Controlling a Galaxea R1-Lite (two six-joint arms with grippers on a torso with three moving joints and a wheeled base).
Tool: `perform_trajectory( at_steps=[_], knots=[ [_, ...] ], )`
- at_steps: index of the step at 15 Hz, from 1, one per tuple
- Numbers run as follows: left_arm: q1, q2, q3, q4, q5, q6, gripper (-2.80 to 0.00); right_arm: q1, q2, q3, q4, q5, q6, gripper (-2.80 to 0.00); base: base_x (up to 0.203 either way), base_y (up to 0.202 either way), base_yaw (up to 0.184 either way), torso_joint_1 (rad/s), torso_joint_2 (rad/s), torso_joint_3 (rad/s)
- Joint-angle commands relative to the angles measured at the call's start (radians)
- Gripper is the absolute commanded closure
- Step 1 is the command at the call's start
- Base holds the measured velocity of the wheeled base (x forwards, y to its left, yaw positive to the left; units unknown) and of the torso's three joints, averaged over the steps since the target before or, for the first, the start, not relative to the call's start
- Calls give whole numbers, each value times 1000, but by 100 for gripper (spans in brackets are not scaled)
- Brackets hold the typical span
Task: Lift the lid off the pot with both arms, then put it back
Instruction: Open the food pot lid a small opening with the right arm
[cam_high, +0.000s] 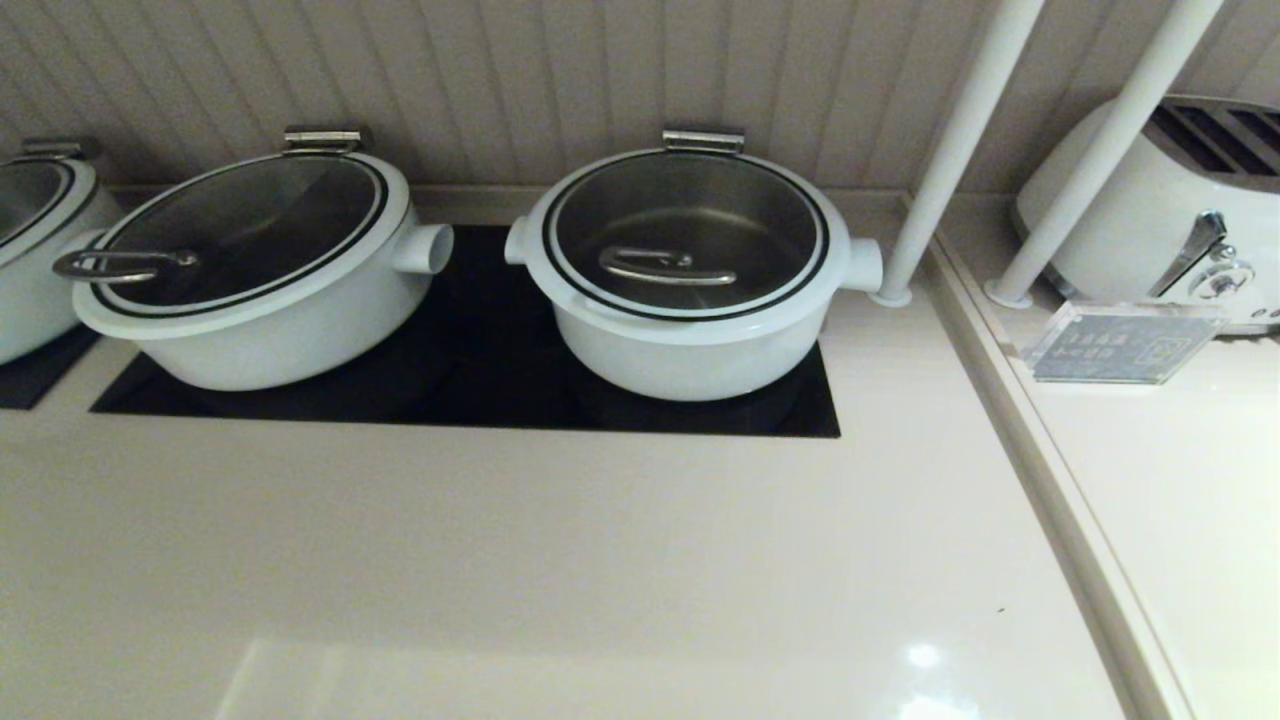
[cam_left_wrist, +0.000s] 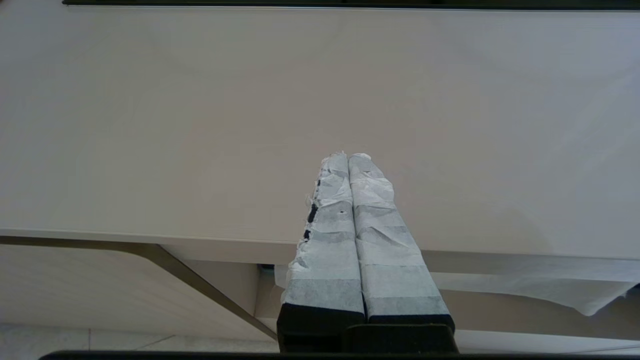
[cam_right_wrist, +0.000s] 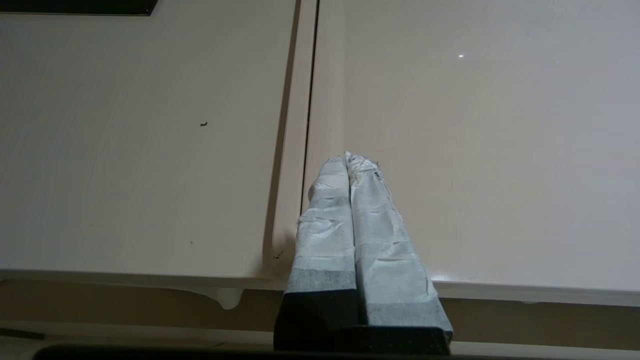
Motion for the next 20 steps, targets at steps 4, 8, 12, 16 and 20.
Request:
perform_trajectory(
  at_steps=[4,8,12,16,20],
  knots=[
    [0,0,0,0,1,0,0,0,1,0,0,0,-3,0,0,0,0,0,0,0],
    [0,0,0,0,1,0,0,0,1,0,0,0,0,0,0,0,0,0,0,0],
    [0,0,0,0,1,0,0,0,1,0,0,2,-6,0,0,0,0,0,0,0],
    [0,0,0,0,1,0,0,0,1,0,0,2,-2,0,0,0,0,0,0,0],
    [1,0,0,0,0,0,0,0,1,0,-2,-1,16,0,0,0,0,0,0,0]
  ],
)
